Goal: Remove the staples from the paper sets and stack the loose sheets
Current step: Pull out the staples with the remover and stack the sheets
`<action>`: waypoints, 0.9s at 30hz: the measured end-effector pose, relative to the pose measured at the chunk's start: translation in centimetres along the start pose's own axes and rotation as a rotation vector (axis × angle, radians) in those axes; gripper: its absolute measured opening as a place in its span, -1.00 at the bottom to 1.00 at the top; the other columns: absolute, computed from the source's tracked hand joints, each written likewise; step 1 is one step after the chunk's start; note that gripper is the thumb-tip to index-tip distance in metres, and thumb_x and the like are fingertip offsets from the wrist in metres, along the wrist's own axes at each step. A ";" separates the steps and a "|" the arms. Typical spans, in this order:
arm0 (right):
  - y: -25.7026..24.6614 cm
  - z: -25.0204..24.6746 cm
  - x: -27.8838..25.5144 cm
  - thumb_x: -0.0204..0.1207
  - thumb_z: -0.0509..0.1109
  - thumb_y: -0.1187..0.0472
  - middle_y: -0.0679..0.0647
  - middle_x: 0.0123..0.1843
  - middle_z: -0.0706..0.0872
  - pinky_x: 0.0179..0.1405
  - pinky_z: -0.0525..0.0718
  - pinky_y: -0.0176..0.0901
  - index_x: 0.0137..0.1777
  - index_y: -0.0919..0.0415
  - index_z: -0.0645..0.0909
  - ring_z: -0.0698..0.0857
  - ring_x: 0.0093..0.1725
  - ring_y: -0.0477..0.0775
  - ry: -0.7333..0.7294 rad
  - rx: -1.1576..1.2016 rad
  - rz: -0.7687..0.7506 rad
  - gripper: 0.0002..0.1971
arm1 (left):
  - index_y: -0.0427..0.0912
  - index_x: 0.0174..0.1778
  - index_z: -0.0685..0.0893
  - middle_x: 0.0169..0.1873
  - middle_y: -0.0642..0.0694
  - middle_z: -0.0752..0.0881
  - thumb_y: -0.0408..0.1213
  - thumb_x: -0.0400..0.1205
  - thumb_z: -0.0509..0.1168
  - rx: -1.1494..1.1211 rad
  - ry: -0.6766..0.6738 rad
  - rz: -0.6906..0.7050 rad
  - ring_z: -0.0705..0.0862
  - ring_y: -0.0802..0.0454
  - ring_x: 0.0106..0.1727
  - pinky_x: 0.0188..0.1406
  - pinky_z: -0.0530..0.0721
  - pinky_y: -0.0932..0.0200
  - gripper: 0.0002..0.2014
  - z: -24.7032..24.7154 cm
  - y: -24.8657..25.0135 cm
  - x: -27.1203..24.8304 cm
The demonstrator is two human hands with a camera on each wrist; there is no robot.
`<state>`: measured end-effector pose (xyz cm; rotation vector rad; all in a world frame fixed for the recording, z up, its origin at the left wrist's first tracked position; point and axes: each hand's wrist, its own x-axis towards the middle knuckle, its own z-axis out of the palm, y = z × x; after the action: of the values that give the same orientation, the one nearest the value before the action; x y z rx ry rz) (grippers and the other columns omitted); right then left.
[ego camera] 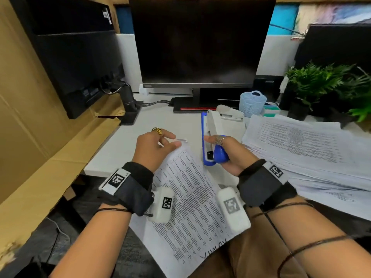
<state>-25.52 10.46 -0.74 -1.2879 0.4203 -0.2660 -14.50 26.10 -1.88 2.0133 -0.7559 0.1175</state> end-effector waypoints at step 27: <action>-2.2 -4.2 -1.7 0.64 0.03 -0.22 0.09 0.14 0.73 0.19 0.68 0.11 0.03 -0.10 0.64 0.72 0.11 0.09 0.347 0.025 -0.381 -0.62 | -0.29 -0.32 0.66 -0.56 0.05 0.46 0.07 0.55 0.32 0.474 -0.275 0.096 0.45 0.07 -0.47 -0.44 0.36 0.18 -0.57 0.7 3.9 -1.2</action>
<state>-28.79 6.95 0.69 -1.2944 0.4607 -0.8215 -17.76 24.65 0.21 2.4740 -1.0764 0.0810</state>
